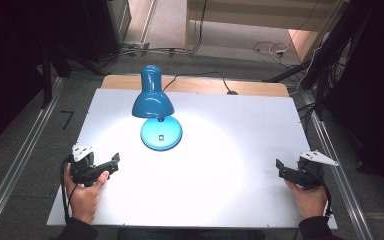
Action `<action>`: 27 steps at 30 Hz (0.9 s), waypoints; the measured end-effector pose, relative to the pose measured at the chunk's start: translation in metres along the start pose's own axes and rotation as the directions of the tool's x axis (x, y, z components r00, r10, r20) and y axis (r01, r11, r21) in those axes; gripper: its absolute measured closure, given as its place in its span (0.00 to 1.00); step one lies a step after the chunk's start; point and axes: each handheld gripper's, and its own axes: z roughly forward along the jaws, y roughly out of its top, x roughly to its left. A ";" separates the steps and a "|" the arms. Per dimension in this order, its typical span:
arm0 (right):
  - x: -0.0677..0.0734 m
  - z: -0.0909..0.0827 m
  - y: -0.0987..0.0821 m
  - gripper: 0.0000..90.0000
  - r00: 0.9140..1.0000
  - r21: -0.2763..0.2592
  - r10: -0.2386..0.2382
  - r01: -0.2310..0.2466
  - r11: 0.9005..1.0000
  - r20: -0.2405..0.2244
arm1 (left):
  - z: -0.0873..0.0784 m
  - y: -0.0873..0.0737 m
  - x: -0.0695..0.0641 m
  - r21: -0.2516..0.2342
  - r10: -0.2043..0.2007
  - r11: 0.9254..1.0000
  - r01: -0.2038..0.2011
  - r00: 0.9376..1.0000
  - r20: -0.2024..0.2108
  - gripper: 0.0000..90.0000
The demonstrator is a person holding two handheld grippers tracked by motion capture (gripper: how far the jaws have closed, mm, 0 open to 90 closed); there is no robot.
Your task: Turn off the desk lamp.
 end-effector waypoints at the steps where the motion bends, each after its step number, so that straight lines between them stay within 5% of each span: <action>1: 0.000 0.000 -0.001 0.13 1.000 -0.001 -0.001 0.001 1.000 0.002 | 0.000 0.000 0.000 -0.003 0.000 1.000 0.000 1.000 -0.004 0.13; 27: -0.002 0.005 -0.003 0.13 0.999 0.015 0.009 -0.009 1.000 0.032 | 0.015 0.006 -0.019 -0.011 0.042 0.999 -0.042 0.999 0.011 0.13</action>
